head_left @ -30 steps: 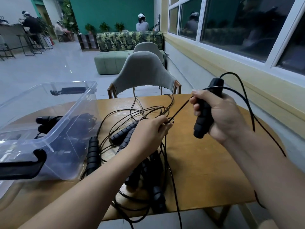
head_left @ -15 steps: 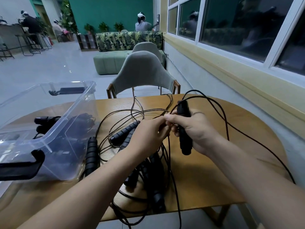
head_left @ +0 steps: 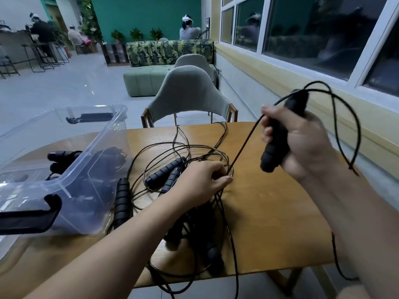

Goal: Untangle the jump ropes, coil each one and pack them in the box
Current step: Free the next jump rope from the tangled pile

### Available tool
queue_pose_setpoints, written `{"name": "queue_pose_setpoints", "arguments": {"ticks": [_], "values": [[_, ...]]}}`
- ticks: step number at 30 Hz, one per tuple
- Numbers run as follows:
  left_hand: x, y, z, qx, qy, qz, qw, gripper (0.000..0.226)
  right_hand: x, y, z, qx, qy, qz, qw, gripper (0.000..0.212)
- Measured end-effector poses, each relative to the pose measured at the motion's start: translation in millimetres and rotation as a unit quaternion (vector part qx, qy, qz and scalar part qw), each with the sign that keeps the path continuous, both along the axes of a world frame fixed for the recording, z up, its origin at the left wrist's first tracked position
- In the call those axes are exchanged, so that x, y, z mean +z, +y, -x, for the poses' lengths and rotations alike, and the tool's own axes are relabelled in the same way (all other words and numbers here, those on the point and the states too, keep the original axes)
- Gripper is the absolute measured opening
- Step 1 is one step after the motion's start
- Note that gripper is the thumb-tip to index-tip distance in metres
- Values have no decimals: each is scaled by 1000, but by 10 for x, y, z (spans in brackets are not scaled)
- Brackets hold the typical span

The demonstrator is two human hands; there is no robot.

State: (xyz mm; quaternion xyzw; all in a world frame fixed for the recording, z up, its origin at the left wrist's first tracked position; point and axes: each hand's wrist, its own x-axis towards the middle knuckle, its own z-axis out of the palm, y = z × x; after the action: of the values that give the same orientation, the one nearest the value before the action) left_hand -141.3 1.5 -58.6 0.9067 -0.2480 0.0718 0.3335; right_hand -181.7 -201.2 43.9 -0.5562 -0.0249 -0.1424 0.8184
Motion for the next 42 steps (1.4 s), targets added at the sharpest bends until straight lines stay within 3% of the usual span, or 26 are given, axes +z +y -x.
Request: {"name": "queue_pose_setpoints", "arguments": {"ticks": [5, 9, 13, 17, 21, 25, 33, 42], "values": [[-19, 4, 6, -10, -18, -15, 1000, 27, 28, -209, -56, -11, -3, -56, 998, 13], [-31, 6, 31, -10, -47, -20, 999, 29, -101, -178, -128, -11, 44, -39, 998, 16], [-42, 9, 16, -12, -61, -22, 998, 29, -355, 33, -154, 35, 69, 63, 995, 13], [-23, 17, 46, -24, -83, -30, 996, 22, -589, 291, -126, 73, 69, 193, 976, 25], [-3, 62, 46, -14, -71, -24, 997, 16, -646, 385, -123, 53, 66, 306, 948, 12], [35, 69, 55, -16, -29, 0, 999, 13, -574, 376, -126, 43, 49, 271, 960, 12], [153, 64, 28, 9, -57, 35, 998, 26, -373, 312, -59, 16, 8, 147, 989, 9], [257, 74, -16, 35, -69, 40, 996, 32, -206, 315, 49, -15, -41, 124, 991, 10]]}}
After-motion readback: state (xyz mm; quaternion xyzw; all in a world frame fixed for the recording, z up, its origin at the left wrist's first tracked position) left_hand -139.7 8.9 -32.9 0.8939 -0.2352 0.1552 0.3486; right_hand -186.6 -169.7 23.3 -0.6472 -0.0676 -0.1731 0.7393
